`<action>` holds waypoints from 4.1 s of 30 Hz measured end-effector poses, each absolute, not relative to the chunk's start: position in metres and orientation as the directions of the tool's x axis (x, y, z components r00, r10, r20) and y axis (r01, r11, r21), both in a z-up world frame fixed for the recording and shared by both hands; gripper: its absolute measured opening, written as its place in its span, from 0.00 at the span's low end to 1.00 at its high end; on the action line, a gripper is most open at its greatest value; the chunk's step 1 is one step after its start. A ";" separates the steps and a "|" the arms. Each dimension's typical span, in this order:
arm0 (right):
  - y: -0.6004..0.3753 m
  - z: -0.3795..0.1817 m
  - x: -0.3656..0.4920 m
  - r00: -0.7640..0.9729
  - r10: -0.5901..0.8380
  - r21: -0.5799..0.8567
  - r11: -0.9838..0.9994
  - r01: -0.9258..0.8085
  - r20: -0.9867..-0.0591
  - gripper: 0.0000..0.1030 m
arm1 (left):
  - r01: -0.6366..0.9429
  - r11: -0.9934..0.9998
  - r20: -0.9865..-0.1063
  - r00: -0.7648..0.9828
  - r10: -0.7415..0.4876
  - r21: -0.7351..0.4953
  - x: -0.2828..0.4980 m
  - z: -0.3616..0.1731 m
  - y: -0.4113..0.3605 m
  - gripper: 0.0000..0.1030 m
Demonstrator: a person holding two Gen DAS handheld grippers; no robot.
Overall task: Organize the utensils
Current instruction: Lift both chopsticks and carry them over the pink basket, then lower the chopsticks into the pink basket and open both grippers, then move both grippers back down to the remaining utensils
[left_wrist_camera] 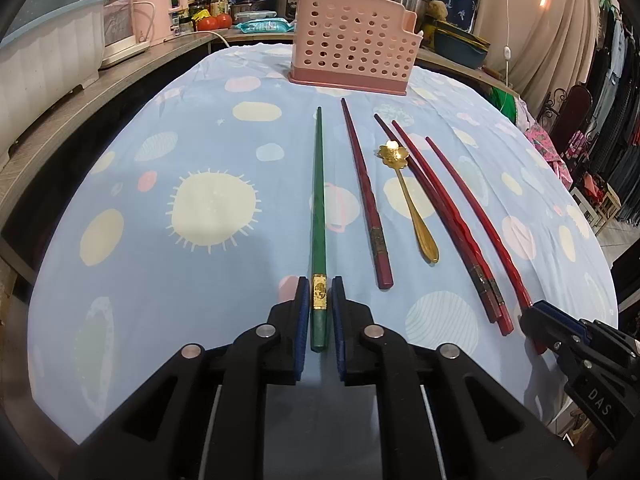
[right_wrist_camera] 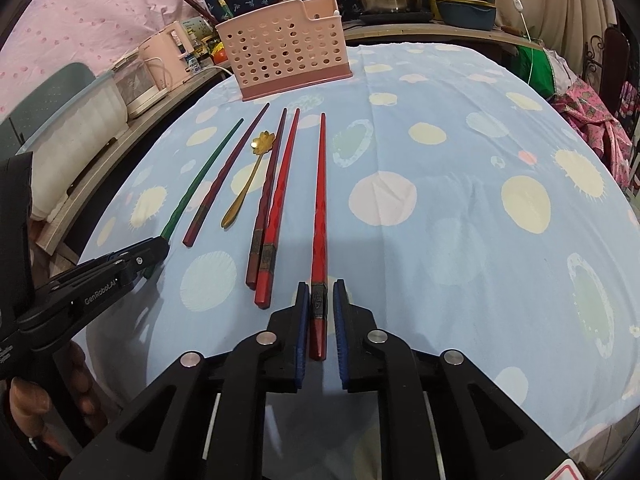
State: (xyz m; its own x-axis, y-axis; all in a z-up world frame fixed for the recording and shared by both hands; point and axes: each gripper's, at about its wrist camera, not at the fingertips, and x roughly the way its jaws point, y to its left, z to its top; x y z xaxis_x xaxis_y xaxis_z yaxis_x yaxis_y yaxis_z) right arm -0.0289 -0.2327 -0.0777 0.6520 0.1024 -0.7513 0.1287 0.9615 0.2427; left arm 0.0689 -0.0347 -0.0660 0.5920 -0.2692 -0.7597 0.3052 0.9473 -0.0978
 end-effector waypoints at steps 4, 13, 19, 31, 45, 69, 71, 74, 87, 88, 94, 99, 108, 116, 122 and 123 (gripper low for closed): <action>-0.231 -0.079 -0.029 0.651 0.096 0.233 0.964 0.127 -0.753 0.13 | 0.312 0.945 -0.758 0.591 -0.275 -0.099 0.069 -0.066 -0.036 0.11; -0.233 -0.077 -0.031 0.654 0.088 0.231 0.964 0.135 -0.751 0.07 | 0.327 0.936 -0.761 0.572 -0.308 -0.132 0.066 -0.064 -0.035 0.08; -0.238 -0.068 -0.034 0.674 0.083 0.237 0.961 0.140 -0.734 0.07 | 0.327 0.934 -0.751 0.579 -0.318 -0.143 0.061 -0.053 -0.031 0.07; -0.255 -0.018 -0.033 0.756 0.090 0.290 0.948 0.135 -0.648 0.07 | 0.319 0.928 -0.663 0.656 -0.362 -0.191 0.066 0.009 -0.018 0.07; -0.287 0.070 -0.001 0.888 0.045 0.317 0.941 0.116 -0.458 0.07 | 0.318 0.927 -0.508 0.775 -0.376 -0.201 0.099 0.094 -0.011 0.07; -0.327 0.177 0.107 0.969 0.051 0.368 0.929 0.043 -0.241 0.07 | 0.367 0.920 -0.248 0.887 -0.390 -0.136 0.195 0.221 -0.052 0.07; -0.330 0.187 0.121 0.975 0.053 0.387 0.922 0.035 -0.215 0.07 | 0.366 0.919 -0.219 0.894 -0.391 -0.145 0.209 0.233 -0.053 0.07; -0.333 0.201 0.147 0.981 0.065 0.421 0.907 0.018 -0.182 0.07 | 0.363 0.918 -0.174 0.905 -0.388 -0.159 0.225 0.248 -0.055 0.07; -0.335 0.205 0.234 0.991 0.047 0.468 0.883 0.019 -0.128 0.07 | 0.327 0.935 -0.142 0.928 -0.345 -0.135 0.289 0.239 -0.077 0.07; -0.335 0.201 0.239 0.989 0.044 0.466 0.884 0.026 -0.138 0.07 | 0.324 0.935 -0.159 0.925 -0.345 -0.143 0.294 0.230 -0.077 0.07; -0.333 0.160 0.264 0.968 0.049 0.440 0.896 0.066 -0.244 0.07 | 0.304 0.939 -0.231 0.913 -0.336 -0.161 0.311 0.198 -0.073 0.07; -0.329 0.138 0.272 0.955 0.044 0.416 0.905 0.086 -0.294 0.07 | 0.293 0.941 -0.263 0.907 -0.330 -0.169 0.319 0.184 -0.073 0.07; -0.328 0.126 0.272 0.950 0.012 0.389 0.914 0.117 -0.312 0.24 | 0.268 0.947 -0.294 0.904 -0.311 -0.177 0.321 0.170 -0.072 0.46; -0.322 0.125 0.254 0.953 0.006 0.364 0.925 0.109 -0.302 0.39 | 0.257 0.955 -0.299 0.909 -0.290 -0.147 0.302 0.160 -0.072 0.55; -0.313 0.121 0.232 0.947 0.029 0.353 0.931 0.091 -0.320 0.39 | 0.262 0.955 -0.316 0.902 -0.293 -0.138 0.283 0.155 -0.068 0.55; -0.311 0.119 0.227 0.945 0.036 0.350 0.933 0.085 -0.325 0.39 | 0.262 0.955 -0.318 0.902 -0.292 -0.136 0.279 0.154 -0.067 0.55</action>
State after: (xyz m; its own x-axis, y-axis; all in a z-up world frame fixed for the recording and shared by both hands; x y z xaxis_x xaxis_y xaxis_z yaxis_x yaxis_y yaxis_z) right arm 0.2275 -0.3113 0.1191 0.9452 0.0359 -0.3245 0.0846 0.9330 0.3497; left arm 0.2789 -0.0671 0.1539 0.9020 -0.2924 -0.3176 0.2618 0.9555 -0.1360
